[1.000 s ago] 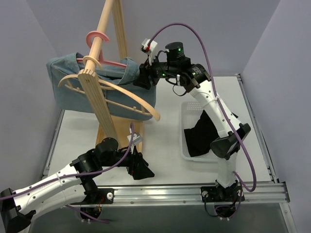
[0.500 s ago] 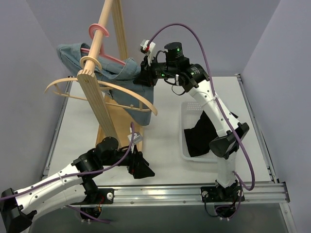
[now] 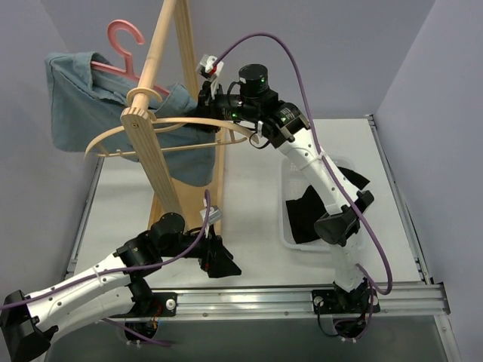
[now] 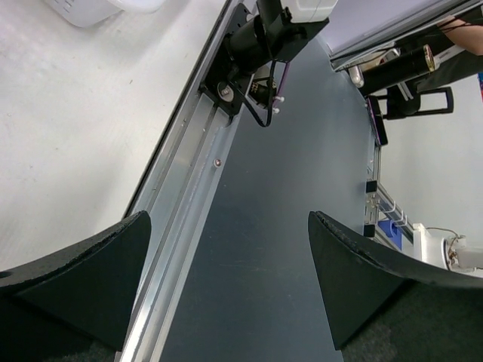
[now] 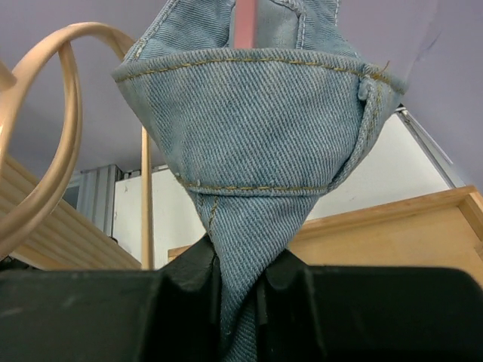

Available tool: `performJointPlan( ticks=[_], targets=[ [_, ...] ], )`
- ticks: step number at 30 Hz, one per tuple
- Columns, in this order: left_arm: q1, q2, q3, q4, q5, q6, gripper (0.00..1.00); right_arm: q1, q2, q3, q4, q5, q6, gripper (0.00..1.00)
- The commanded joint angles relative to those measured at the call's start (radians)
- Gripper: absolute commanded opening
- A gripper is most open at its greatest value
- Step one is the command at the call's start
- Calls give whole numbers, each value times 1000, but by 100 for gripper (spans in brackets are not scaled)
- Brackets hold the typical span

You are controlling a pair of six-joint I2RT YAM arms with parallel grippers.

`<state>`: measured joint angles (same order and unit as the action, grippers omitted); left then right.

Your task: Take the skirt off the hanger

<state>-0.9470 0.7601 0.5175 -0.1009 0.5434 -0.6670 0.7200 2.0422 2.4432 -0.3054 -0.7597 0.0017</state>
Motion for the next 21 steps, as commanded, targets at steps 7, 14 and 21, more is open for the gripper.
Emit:
performJointPlan(
  ticks=[7, 14, 21],
  targets=[
    [4, -65, 24, -13, 43, 76, 94, -69, -40, -157, 278, 63, 141, 0],
    [4, -65, 16, 10, 55, 58, 94, -165, -100, -311, 252, 54, 181, 0],
    [-10, -73, 52, 27, 70, 75, 94, -209, -259, -499, 177, 147, 138, 0]
  ],
)
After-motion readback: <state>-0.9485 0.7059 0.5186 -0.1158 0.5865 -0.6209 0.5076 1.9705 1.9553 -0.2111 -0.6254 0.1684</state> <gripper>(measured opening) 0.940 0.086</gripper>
